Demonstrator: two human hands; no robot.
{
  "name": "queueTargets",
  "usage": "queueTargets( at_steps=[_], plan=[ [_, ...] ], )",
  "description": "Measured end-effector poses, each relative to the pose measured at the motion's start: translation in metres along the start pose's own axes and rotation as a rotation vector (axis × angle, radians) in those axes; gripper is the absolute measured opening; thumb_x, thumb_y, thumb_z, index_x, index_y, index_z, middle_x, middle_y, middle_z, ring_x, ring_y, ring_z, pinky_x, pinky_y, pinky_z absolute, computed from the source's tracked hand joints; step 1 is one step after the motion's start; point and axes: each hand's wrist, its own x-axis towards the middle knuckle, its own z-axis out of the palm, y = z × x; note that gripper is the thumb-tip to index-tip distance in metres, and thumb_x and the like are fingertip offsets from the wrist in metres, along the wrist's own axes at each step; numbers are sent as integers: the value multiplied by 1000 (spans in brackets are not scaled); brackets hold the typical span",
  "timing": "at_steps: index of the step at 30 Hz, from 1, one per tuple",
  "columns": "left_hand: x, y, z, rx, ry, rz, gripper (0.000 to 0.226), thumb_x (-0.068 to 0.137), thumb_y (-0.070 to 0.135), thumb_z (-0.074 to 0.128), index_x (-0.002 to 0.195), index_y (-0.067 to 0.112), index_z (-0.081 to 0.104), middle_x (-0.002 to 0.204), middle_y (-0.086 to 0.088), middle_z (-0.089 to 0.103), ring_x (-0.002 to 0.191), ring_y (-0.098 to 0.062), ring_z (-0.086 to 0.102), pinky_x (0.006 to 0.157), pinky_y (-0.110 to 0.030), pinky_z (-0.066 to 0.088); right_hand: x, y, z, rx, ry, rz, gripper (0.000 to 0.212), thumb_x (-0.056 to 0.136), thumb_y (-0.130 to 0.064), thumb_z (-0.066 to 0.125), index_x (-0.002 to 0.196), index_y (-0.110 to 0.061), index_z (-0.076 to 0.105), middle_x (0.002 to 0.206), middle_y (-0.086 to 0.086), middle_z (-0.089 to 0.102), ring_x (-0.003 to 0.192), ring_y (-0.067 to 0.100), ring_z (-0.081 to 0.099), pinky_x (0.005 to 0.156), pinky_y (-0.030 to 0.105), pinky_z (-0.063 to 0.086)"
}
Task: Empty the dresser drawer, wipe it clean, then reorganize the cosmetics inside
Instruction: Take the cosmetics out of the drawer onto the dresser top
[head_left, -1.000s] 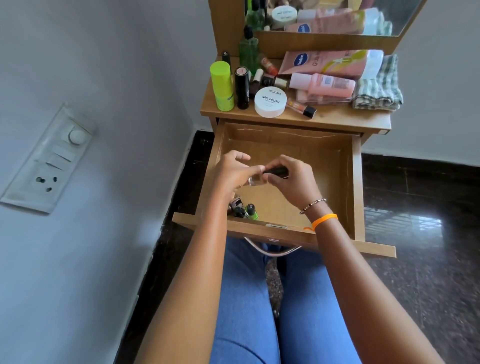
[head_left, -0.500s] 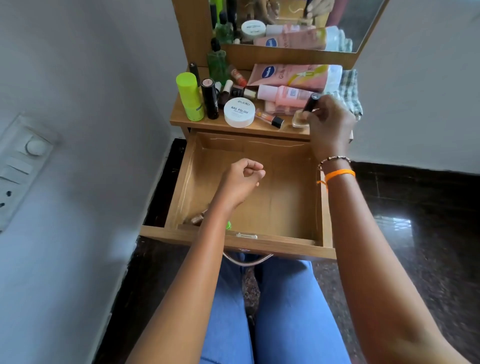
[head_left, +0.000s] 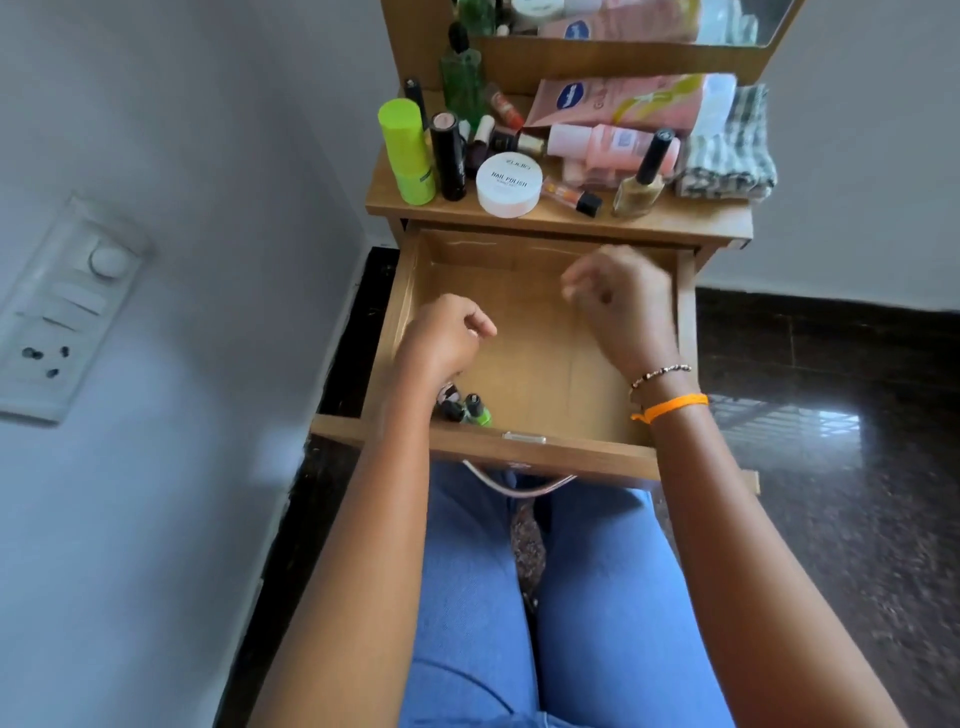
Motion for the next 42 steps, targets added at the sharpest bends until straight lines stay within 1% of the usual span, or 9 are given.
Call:
queueTargets(
  at_steps=[4,7,14,19,26,29,32,39,42],
  plan=[
    [-10,-13,-14,244,-187,-92,41,89,-9,42,94,22,69,115,-3,64,100,-23,63,76,-35,50,-29,-25,33,-82,-812,-34,33,76,-11,73,108,-19,67,92,-4,59,77,12,56,73,21,43],
    [-18,-18,-12,319,-256,-113,38,88,-7,52,112,20,66,119,-6,62,102,-23,61,77,-32,49,-40,-35,56,-118,-885,-97,36,76,-3,70,109,-19,68,102,0,62,77,13,54,69,14,34],
    [-25,-33,-4,270,-305,-86,37,81,-11,60,103,17,71,105,-3,65,93,-18,58,77,-29,45,-36,-18,48,-87,-616,17,15,76,-7,70,91,-10,72,98,8,69,92,22,61,76,18,39],
    [-22,-32,5,151,-42,-13,8,80,12,72,84,18,76,83,1,71,79,-16,67,73,-32,54,-29,-2,9,-33,-295,82,15,75,-10,73,90,-12,73,89,1,67,82,14,58,74,19,42],
    [-13,37,11,-204,137,279,7,85,11,62,84,13,69,81,4,65,74,-9,56,67,-17,42,7,16,-47,287,251,287,20,72,-7,73,91,-8,71,83,4,68,65,-2,59,72,12,49],
    [-3,62,20,-304,206,318,6,84,10,60,82,11,67,74,7,63,78,-17,62,73,-35,55,34,18,-58,206,407,259,19,74,-15,74,88,-4,70,80,3,61,63,4,54,63,2,41],
    [6,83,24,-335,258,346,7,84,9,59,85,8,67,81,2,65,84,-21,64,74,-47,56,59,23,-56,151,465,240,18,74,-12,73,87,0,68,81,1,54,59,3,48,61,0,39],
    [19,96,19,-363,322,359,10,86,8,61,91,8,70,86,-2,66,84,-16,65,74,-44,57,76,40,-40,118,475,227,20,74,-11,73,91,-2,68,93,13,64,68,11,57,72,18,51],
    [20,95,18,-366,330,352,11,85,9,62,92,7,71,86,-2,66,84,-17,65,74,-45,57,65,36,-42,115,500,224,31,73,-11,74,101,-2,64,96,6,56,60,-4,47,67,0,39]
  ],
)
